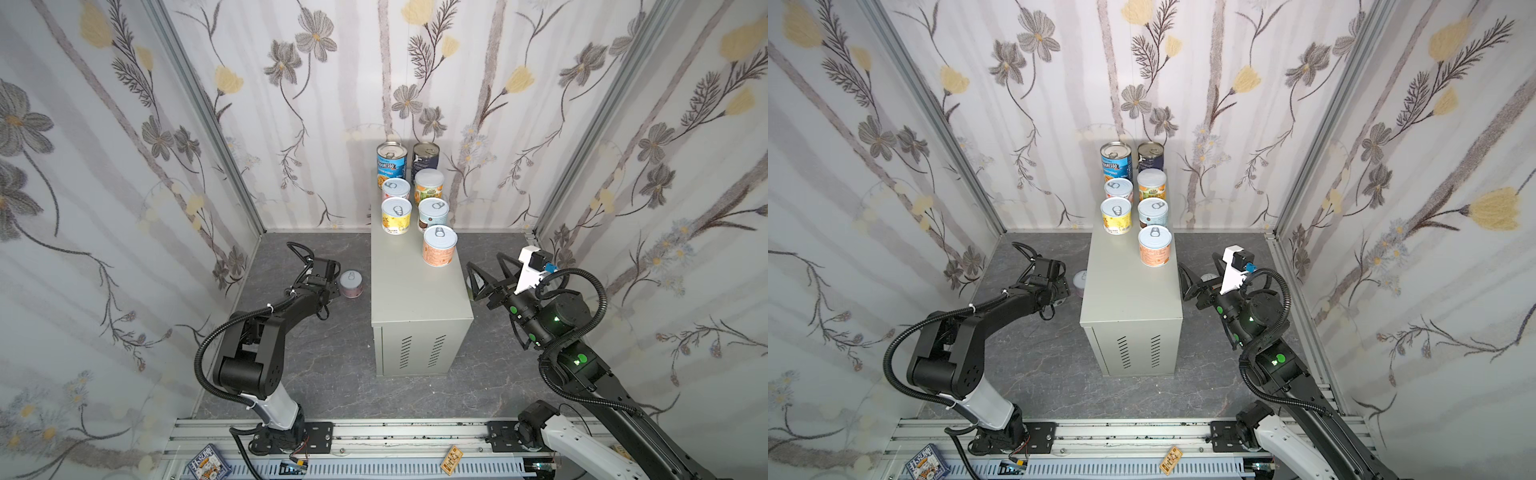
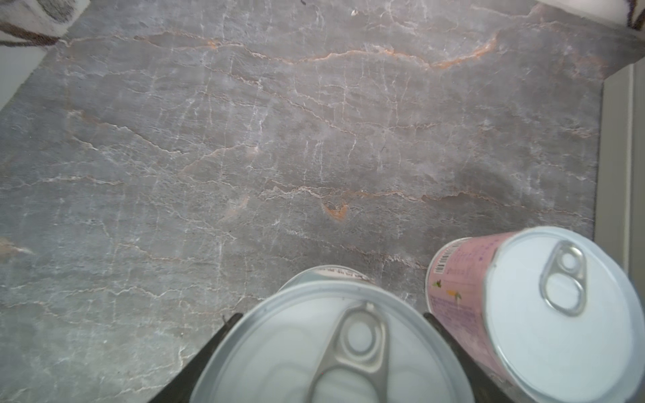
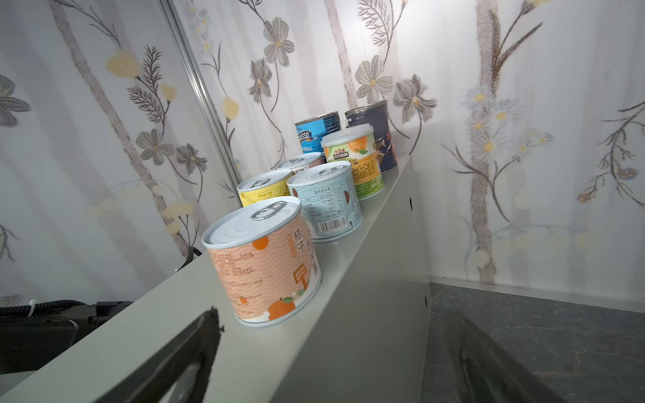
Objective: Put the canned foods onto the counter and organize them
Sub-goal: 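Lift the held can above the cabinet with the left gripper while the right gripper shifts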
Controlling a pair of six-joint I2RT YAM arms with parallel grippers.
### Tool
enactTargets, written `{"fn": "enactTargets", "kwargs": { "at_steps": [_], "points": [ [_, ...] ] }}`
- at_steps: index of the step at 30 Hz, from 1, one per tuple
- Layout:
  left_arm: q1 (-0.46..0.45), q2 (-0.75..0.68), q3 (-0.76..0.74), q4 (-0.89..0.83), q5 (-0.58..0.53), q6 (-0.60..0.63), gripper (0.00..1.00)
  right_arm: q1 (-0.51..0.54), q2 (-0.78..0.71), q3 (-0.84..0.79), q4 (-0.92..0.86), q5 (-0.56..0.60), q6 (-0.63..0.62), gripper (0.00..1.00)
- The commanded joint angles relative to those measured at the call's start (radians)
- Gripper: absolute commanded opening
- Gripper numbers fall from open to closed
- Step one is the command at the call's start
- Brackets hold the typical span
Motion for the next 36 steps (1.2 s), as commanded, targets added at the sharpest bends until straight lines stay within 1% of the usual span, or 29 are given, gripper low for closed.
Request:
{"fn": "enactTargets", "kwargs": {
  "at_steps": [1,8,12,15,17,21,24,27,29,32,35,36],
  "points": [
    [0.000,-0.064,-0.010,0.001,0.001,0.019,0.00,0.001,0.018,0.016,0.042,-0.100,-0.025,1.00],
    [-0.001,-0.223,0.021,-0.075,0.085,0.030,0.00,0.004,0.037,0.032,0.027,-0.121,-0.040,1.00],
    [-0.012,-0.293,0.111,-0.163,0.176,0.038,0.00,0.004,0.044,0.048,0.007,-0.098,-0.051,1.00],
    [-0.032,-0.328,0.179,-0.222,0.186,0.053,0.00,0.003,0.049,0.060,-0.010,-0.069,-0.057,1.00],
    [-0.042,-0.353,0.210,-0.252,0.188,0.059,0.00,0.004,0.054,0.070,-0.024,-0.076,-0.063,1.00],
    [-0.045,-0.369,0.298,-0.339,0.261,0.069,0.00,0.003,0.060,0.097,-0.063,-0.113,-0.084,1.00],
    [-0.062,-0.422,0.358,-0.402,0.289,0.103,0.00,0.004,0.060,0.115,-0.092,-0.146,-0.100,1.00],
    [-0.077,-0.457,0.407,-0.447,0.340,0.144,0.00,0.005,0.077,0.150,-0.144,-0.217,-0.120,1.00],
    [-0.092,-0.479,0.428,-0.475,0.374,0.174,0.00,0.006,0.090,0.165,-0.162,-0.239,-0.123,1.00],
    [-0.113,-0.507,0.458,-0.503,0.427,0.218,0.00,0.010,0.095,0.159,-0.154,-0.237,-0.133,1.00],
    [-0.132,-0.521,0.485,-0.526,0.468,0.236,0.00,0.012,0.093,0.154,-0.145,-0.217,-0.143,1.00],
    [-0.140,-0.517,0.528,-0.537,0.504,0.251,0.00,0.012,0.091,0.152,-0.141,-0.205,-0.143,1.00]
  ]
}}
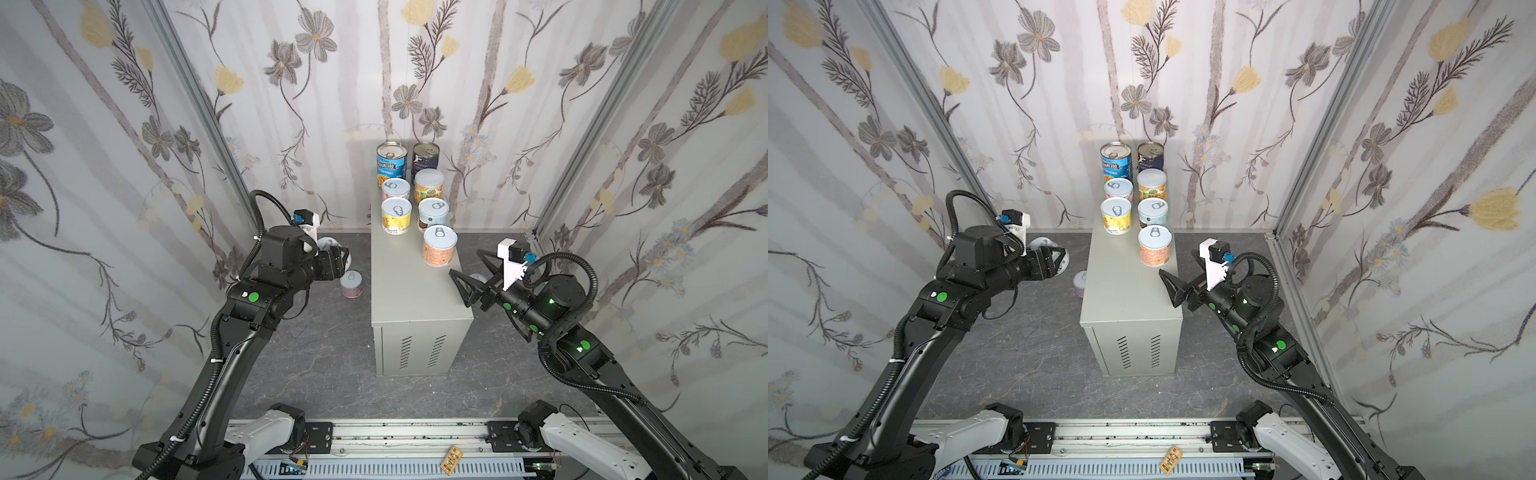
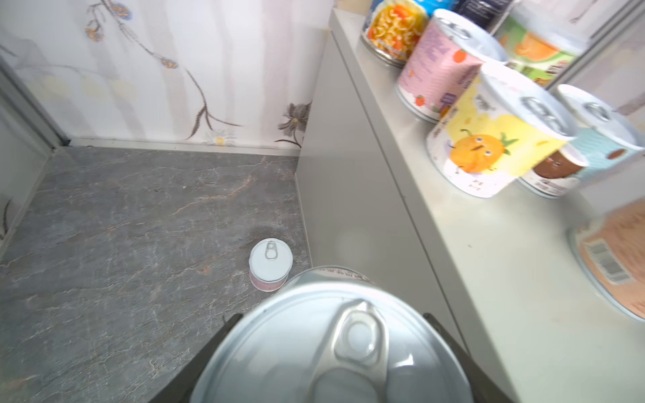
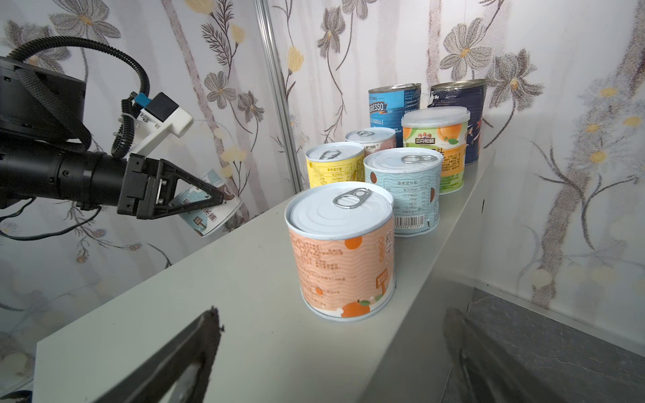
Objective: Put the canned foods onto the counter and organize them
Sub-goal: 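Lift the held can above the cabinet with the left gripper while the right gripper shifts, then lower the held can onto the cabinet top in front of the yellow-labelled can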
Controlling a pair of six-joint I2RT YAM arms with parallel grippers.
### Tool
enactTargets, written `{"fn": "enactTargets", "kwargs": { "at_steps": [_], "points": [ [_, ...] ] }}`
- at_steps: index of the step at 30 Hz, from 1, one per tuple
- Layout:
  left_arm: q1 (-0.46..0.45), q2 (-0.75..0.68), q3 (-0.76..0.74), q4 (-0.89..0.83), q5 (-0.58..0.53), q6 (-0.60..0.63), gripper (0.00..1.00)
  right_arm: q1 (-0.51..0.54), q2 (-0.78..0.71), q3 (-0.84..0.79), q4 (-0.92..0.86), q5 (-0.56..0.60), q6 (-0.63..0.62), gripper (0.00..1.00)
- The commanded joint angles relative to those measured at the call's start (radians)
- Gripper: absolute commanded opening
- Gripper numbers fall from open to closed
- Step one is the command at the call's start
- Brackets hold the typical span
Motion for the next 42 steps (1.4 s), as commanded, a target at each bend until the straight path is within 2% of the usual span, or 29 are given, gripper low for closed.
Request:
{"fn": "enactTargets", "kwargs": {
  "at_steps": [1,3,11,24,32,38,42],
  "points": [
    [-0.017,0.001,0.071,-0.017,0.122,0.064,0.00,0.001,-0.002,-0.005,0.016,0.016,-0.025,1.00],
    [-0.038,0.025,0.119,-0.058,0.163,0.084,0.00,0.004,-0.011,-0.016,0.034,0.050,-0.024,1.00],
    [-0.097,0.110,0.255,-0.171,0.186,0.137,0.00,0.004,-0.037,-0.064,0.080,0.054,-0.012,1.00],
    [-0.209,0.276,0.446,-0.255,0.133,0.215,0.00,0.005,-0.077,-0.137,0.144,0.125,0.008,1.00],
    [-0.242,0.383,0.593,-0.347,0.197,0.377,0.00,0.005,-0.089,-0.144,0.133,0.100,0.008,1.00],
    [-0.271,0.475,0.737,-0.476,0.134,0.538,0.00,0.007,-0.100,-0.147,0.119,0.093,0.003,1.00],
    [-0.277,0.544,0.833,-0.524,0.119,0.576,0.00,0.006,-0.103,-0.147,0.117,0.092,0.003,1.00]
  ]
}}
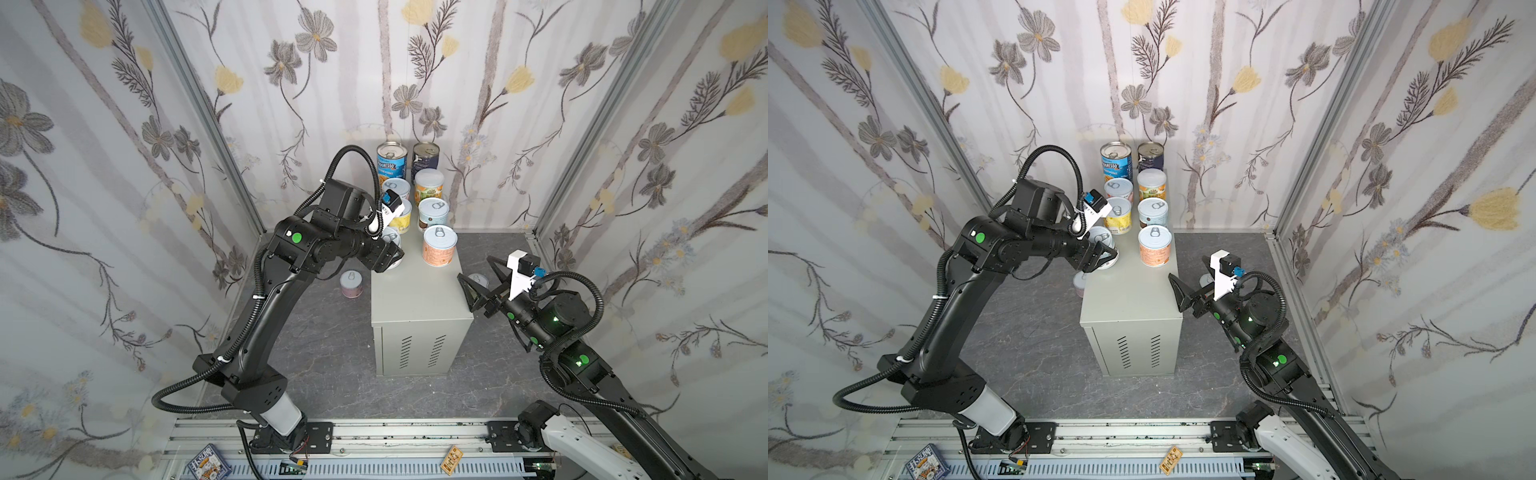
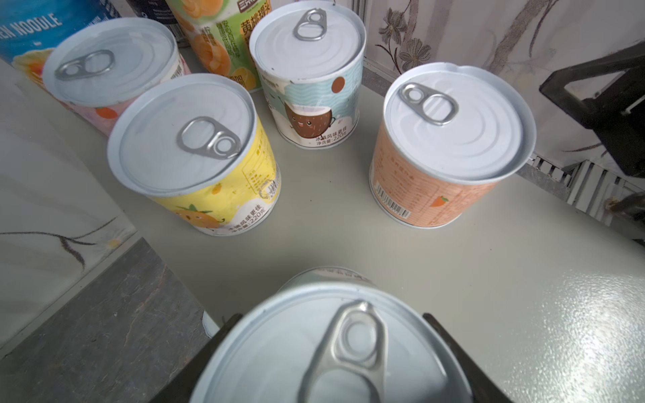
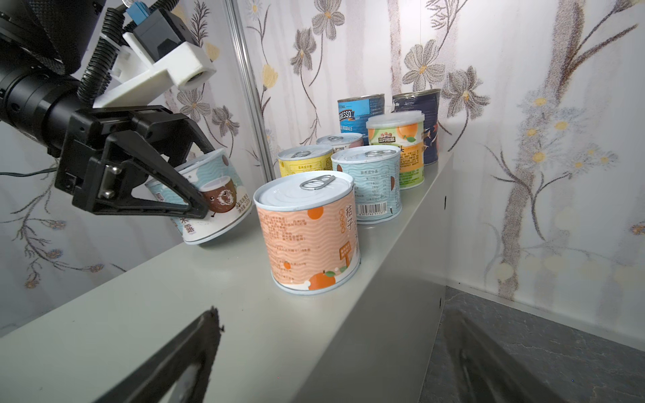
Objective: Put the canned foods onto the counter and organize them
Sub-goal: 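Lower the held can onto the cabinet top in front of the yellow-labelled can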
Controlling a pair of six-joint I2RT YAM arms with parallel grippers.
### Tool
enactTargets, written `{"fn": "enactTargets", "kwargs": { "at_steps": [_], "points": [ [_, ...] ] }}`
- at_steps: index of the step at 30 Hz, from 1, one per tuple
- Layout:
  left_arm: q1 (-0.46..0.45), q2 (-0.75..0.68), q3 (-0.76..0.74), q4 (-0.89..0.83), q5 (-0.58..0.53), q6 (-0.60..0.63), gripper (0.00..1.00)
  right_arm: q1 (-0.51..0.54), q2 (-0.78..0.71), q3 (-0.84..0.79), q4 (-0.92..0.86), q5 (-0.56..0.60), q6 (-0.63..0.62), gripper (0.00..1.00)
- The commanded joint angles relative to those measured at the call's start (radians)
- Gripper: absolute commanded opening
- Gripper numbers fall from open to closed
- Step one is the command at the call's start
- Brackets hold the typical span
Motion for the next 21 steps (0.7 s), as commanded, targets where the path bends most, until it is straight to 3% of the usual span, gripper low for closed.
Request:
{"fn": "enactTargets", "kwargs": {
  "at_steps": [1,14,17,21],
  "points": [
    [-0.003,0.038,0.058,-0.039,-0.006,0.083,0.00,0.001,0.000,-0.002,0.020,-0.013,-0.001,1.00],
    [-0.023,0.168,0.229,-0.155,0.049,0.169,0.00,0.005,0.007,0.015,-0.004,0.001,-0.001,1.00],
    [-0.023,0.186,0.257,-0.168,0.041,0.181,0.06,0.005,0.010,0.015,-0.006,0.001,-0.002,1.00],
    [-0.023,0.210,0.293,-0.166,0.031,0.178,0.26,0.007,0.010,0.013,-0.010,0.004,-0.001,1.00]
  ]
}}
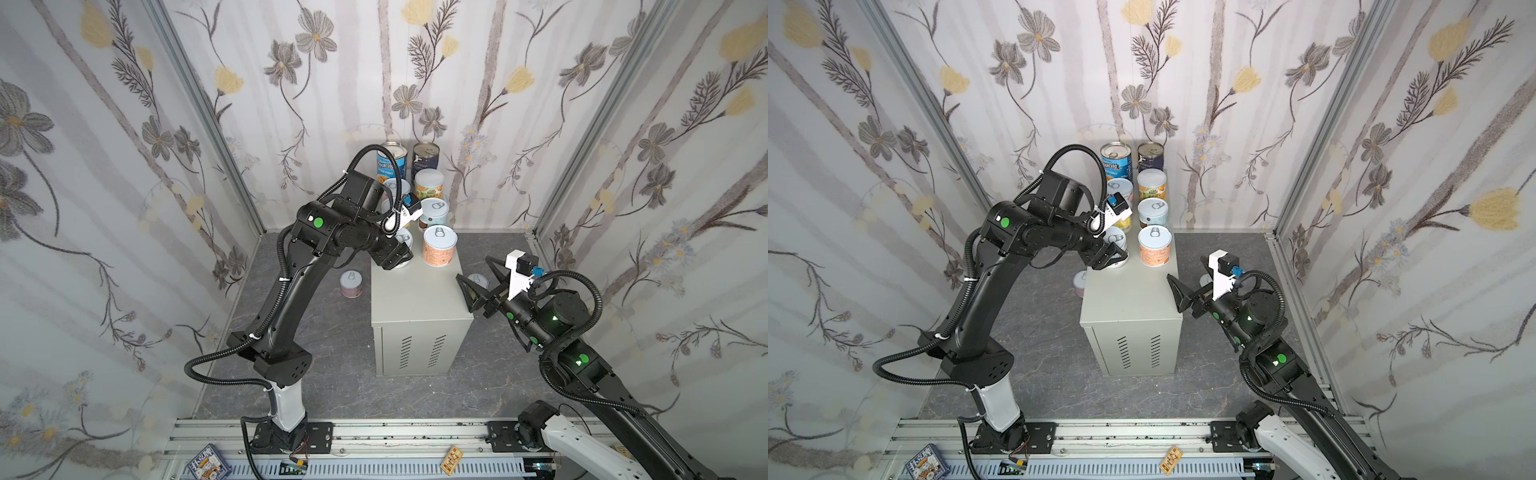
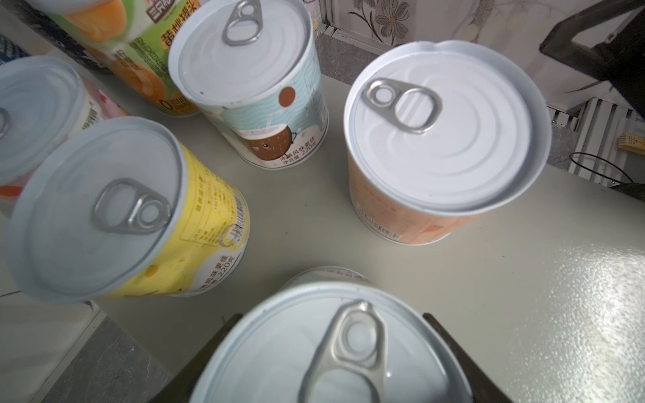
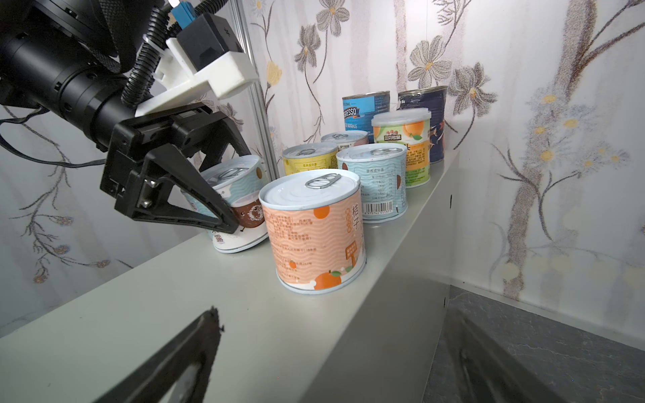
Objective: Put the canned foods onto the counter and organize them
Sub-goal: 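Lower the held can onto the cabinet top in front of the yellow-labelled can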
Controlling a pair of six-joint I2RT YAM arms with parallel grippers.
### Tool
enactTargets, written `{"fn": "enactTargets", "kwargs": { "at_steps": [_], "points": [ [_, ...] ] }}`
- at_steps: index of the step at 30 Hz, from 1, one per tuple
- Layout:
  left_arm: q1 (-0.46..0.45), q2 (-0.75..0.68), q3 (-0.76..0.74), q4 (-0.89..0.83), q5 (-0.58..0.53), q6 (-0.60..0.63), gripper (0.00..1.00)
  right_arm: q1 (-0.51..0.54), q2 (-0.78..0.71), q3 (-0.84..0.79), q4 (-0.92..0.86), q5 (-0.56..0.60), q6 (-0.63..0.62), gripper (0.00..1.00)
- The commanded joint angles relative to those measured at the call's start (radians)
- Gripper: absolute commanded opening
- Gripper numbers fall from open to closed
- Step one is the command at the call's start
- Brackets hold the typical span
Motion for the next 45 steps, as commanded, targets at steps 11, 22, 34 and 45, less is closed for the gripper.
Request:
{"fn": "enactTargets", "kwargs": {
  "at_steps": [11,22,34,45],
  "points": [
    [-0.001,0.023,0.033,-0.002,0.011,0.021,0.59,0.002,-0.004,0.005,-0.011,0.033,-0.003,1.00],
    [0.001,0.029,0.033,0.012,-0.009,0.007,0.70,0.006,-0.001,0.004,-0.008,0.038,-0.004,1.00],
    [0.000,0.041,0.039,0.012,-0.007,0.012,0.81,0.006,-0.002,0.000,-0.009,0.042,-0.012,1.00],
    [-0.001,0.041,0.041,-0.002,0.017,0.014,0.83,0.007,0.004,0.001,-0.005,0.043,-0.015,1.00]
  ]
}}
